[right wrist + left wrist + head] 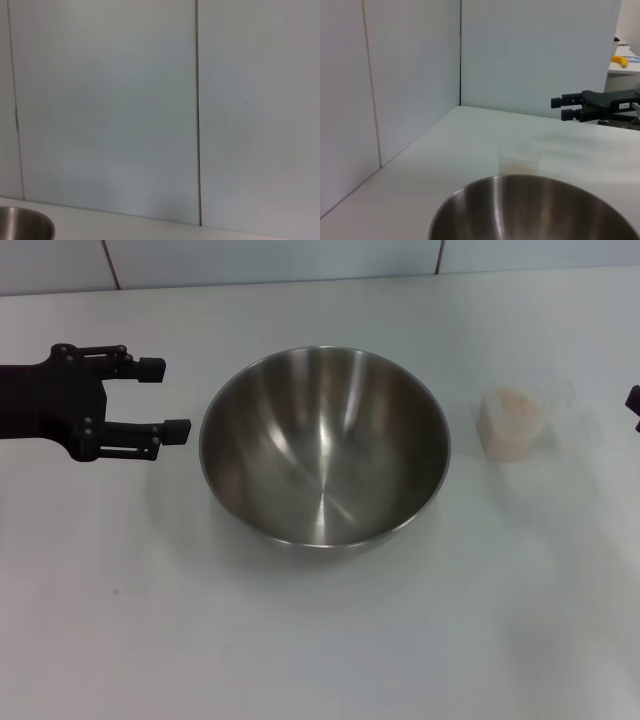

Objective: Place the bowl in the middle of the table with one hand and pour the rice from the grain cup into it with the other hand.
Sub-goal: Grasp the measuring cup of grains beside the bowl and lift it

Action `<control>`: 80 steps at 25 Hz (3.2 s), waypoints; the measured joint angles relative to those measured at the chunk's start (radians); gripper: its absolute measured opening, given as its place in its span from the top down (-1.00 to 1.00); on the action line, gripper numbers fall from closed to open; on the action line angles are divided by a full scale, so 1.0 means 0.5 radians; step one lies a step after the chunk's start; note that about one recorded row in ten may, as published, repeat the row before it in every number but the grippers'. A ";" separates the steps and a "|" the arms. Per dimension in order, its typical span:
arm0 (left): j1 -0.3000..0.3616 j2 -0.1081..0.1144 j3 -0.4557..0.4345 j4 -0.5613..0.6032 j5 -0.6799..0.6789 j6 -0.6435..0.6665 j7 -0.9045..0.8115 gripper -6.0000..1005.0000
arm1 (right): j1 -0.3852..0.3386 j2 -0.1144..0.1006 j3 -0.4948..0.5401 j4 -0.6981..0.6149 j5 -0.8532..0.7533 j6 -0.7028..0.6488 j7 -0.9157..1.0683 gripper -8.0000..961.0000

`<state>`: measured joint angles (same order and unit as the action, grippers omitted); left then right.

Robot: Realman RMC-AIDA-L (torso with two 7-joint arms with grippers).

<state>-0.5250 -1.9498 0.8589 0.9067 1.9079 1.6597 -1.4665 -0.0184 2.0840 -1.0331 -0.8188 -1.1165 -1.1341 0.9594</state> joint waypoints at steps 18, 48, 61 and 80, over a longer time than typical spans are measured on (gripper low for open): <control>0.013 -0.003 -0.034 0.009 0.004 -0.022 -0.021 -0.61 | 0.331 -0.005 0.097 0.503 0.002 0.166 -0.269 -0.55; -0.009 0.022 -0.071 0.007 0.032 -0.069 -0.027 -0.61 | 0.509 -0.006 0.097 0.656 0.002 0.343 -0.275 -0.55; -0.013 0.022 -0.057 0.009 0.034 -0.102 -0.024 -0.61 | 0.605 -0.006 0.100 0.702 0.008 0.458 -0.275 -0.55; -0.009 0.028 -0.060 0.009 0.034 -0.120 -0.019 -0.61 | 0.648 0.002 0.078 0.757 0.015 0.451 -0.435 0.01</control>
<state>-0.5296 -1.9358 0.8291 0.9112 1.9251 1.5998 -1.4759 0.3057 2.0849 -0.9941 -0.4402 -1.1089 -0.9086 0.7418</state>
